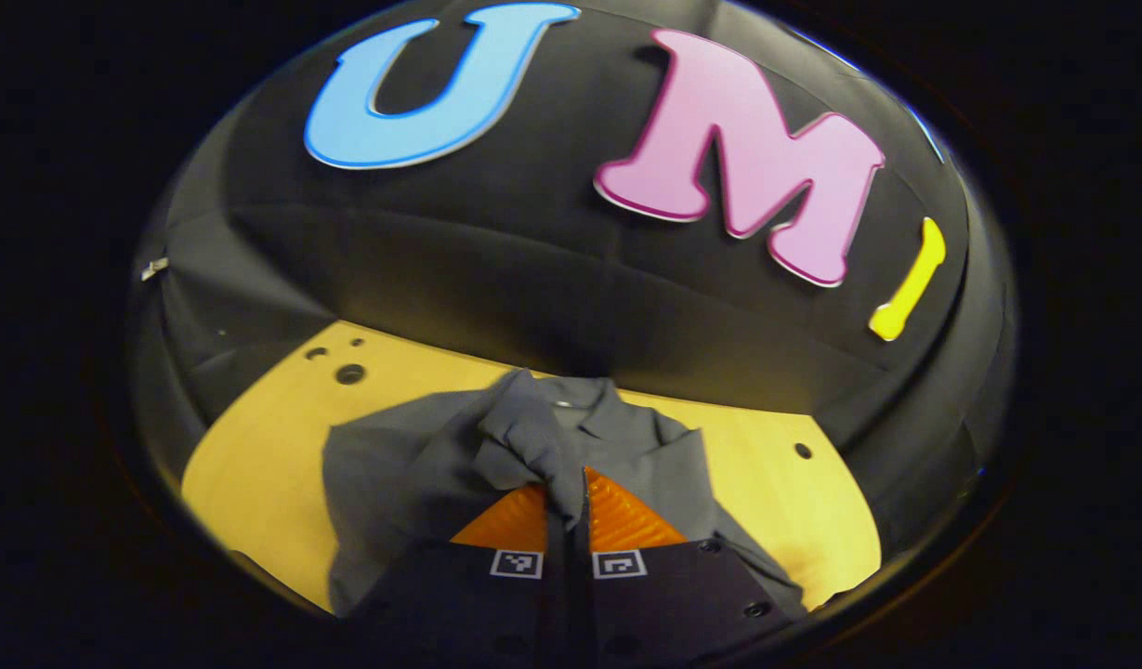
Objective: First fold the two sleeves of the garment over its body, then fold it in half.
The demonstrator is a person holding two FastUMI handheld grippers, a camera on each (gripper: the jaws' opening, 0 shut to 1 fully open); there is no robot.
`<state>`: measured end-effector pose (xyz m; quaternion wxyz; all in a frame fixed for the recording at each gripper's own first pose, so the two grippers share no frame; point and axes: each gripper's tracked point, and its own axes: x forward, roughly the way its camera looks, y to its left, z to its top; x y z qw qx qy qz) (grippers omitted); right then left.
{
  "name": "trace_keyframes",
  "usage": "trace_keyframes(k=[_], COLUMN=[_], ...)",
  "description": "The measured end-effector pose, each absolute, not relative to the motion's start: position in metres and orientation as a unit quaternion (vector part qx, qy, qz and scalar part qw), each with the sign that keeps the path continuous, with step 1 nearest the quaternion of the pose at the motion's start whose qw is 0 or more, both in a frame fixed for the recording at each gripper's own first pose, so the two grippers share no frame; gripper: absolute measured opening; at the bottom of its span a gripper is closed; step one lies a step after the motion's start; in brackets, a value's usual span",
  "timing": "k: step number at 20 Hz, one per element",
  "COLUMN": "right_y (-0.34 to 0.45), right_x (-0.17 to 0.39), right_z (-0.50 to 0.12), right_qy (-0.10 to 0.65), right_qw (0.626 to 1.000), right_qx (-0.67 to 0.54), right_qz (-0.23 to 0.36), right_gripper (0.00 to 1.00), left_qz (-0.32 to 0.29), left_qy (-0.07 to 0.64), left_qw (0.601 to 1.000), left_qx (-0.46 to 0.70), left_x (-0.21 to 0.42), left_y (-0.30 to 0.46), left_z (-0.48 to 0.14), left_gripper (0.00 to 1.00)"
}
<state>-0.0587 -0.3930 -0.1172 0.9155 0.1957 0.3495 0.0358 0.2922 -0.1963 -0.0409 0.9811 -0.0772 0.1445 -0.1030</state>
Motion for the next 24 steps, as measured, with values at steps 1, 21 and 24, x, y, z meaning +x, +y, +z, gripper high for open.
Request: trace_keyframes(k=[1,21,24], right_y=[-0.395,-0.405,-0.406], right_x=[-0.057,-0.053,-0.052], right_z=[-0.118,-0.145,-0.148], right_qy=[0.35,0.38,0.382], right_qw=[0.915,0.905,0.908], right_qx=[0.197,0.188,0.171], right_qz=[0.036,0.037,0.031], right_gripper=[0.99,0.99,0.99], left_qz=[-0.114,-0.18,-0.175], left_qy=[0.147,0.22,0.21], left_qw=[0.98,0.958,0.962], left_qx=[-0.076,-0.038,0.003], left_x=[0.296,0.303,0.271], left_y=[-0.212,-0.305,-0.261], left_z=[-0.045,-0.108,-0.105], left_gripper=[0.05,0.75,0.97])
